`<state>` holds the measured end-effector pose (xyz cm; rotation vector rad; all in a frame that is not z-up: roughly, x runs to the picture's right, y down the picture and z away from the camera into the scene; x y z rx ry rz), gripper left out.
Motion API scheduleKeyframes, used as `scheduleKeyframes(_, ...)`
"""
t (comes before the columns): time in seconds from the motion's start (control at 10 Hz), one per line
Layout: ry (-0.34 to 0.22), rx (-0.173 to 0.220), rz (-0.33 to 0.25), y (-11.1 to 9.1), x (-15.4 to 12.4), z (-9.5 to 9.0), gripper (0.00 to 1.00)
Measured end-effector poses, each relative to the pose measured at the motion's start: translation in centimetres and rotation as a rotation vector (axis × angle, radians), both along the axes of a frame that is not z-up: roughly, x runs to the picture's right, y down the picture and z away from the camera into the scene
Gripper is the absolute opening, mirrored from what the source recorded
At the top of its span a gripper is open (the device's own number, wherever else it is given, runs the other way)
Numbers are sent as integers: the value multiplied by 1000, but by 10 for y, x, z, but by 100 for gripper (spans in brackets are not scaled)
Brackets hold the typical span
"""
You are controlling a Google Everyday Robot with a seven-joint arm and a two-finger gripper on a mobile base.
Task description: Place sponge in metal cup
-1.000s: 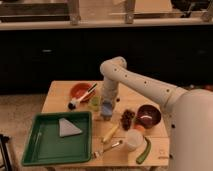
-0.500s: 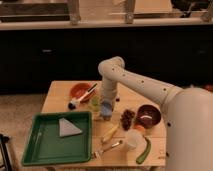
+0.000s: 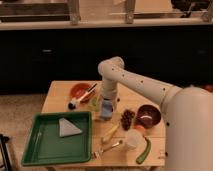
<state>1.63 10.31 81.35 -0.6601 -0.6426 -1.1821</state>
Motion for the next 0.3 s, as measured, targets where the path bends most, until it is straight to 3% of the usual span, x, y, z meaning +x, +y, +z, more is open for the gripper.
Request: scheduleKeyframes(0.3, -1, 30, 9, -2, 3, -2, 80)
